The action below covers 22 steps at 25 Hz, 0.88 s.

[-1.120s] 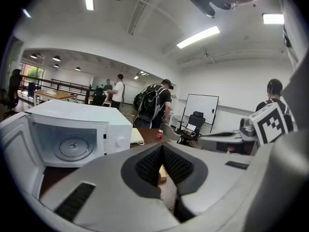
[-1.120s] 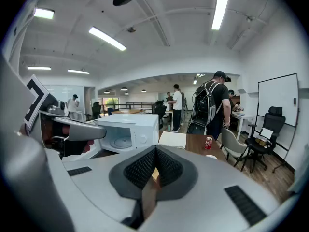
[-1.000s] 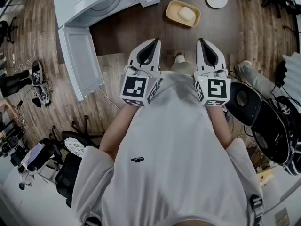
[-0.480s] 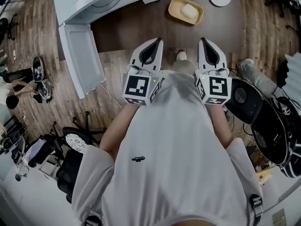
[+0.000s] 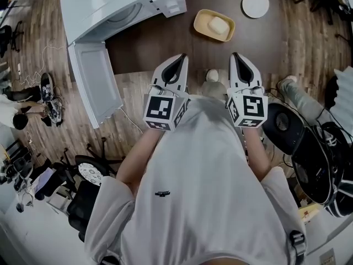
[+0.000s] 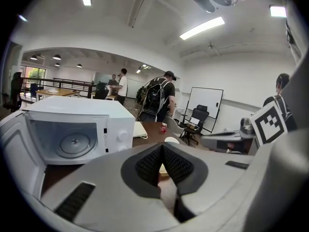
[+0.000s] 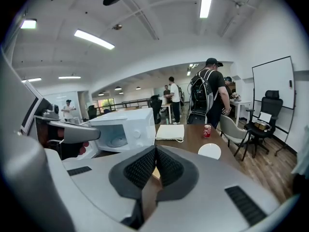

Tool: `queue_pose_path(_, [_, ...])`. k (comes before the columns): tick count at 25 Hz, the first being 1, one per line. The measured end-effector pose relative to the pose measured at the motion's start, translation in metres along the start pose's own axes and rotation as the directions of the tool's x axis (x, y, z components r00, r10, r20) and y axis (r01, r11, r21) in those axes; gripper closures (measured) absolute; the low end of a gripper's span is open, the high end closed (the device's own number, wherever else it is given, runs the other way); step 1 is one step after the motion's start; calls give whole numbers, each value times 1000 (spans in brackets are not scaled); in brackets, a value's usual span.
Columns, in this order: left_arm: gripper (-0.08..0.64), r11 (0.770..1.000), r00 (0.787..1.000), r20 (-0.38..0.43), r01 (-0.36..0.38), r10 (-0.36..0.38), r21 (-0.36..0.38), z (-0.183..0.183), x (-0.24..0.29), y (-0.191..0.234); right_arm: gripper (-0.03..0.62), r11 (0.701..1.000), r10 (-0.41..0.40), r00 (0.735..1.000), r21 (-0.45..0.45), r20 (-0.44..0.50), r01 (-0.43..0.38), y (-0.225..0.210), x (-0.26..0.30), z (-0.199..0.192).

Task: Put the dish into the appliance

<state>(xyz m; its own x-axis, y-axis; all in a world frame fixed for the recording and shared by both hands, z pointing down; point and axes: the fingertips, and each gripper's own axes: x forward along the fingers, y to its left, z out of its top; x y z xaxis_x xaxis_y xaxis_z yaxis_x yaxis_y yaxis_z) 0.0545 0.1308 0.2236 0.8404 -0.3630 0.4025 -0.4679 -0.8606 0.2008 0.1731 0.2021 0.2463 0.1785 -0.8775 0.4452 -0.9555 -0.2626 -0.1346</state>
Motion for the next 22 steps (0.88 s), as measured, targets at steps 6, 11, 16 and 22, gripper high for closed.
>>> queue_pose_path(6, [565, 1000, 999, -42, -3, 2, -11, -9, 23, -1, 586, 1000, 0, 999, 16, -46, 1, -20, 21, -9])
queue_pose_path(11, [565, 1000, 997, -76, -15, 14, -22, -22, 41, 2, 546, 999, -1, 994, 36, -110, 5, -36, 41, -25])
queue_pose_path(16, [565, 998, 992, -125, -32, 25, -58, -40, 59, 10, 545, 999, -10, 985, 42, -170, 17, -50, 63, -44])
queue_pose_path(22, [565, 996, 985, -169, -46, 33, -74, -58, 80, 17, 522, 997, 14, 972, 82, -236, 6, -63, 94, -71])
